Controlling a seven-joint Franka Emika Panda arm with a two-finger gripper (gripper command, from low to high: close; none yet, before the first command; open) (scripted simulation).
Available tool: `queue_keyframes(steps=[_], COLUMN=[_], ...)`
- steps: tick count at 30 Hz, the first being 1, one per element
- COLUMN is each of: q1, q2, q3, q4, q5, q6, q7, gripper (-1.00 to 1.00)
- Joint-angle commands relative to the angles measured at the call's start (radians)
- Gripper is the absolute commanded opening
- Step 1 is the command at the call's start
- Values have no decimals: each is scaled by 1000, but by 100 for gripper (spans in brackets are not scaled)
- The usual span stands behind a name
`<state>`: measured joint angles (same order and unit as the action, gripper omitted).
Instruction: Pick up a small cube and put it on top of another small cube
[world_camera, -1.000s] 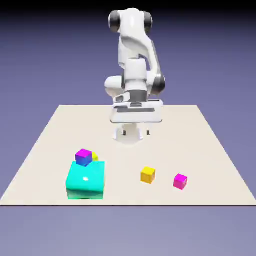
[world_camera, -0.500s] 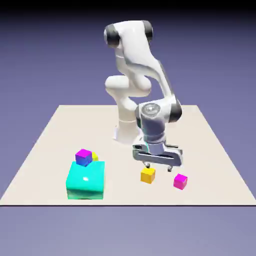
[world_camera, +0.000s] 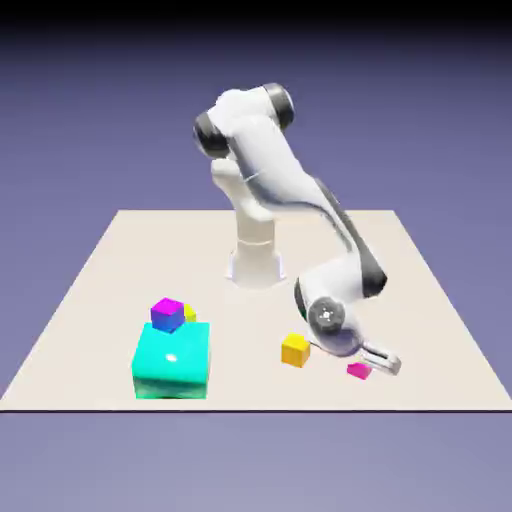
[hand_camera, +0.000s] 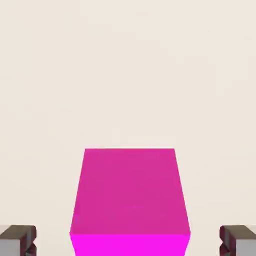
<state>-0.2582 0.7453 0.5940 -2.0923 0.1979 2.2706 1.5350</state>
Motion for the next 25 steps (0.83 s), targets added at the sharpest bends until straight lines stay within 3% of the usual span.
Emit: queue_keyframes(steps=[1,5,16,21,22,25], q1=[0,-58,-57,-20,-20,-38], q2=[0,-124,-514,-406,-406,-461], q3=[0,13,-302,-278,-278,-290], q4=[0,26,-265,-326,-326,-295], q5=[0,29,288,335,335,311], q6=[0,-155,-254,-81,-81,-168], q7=[0,-9,-258,-294,-294,-276], gripper=[-100,-100,-100,-100,100,100])
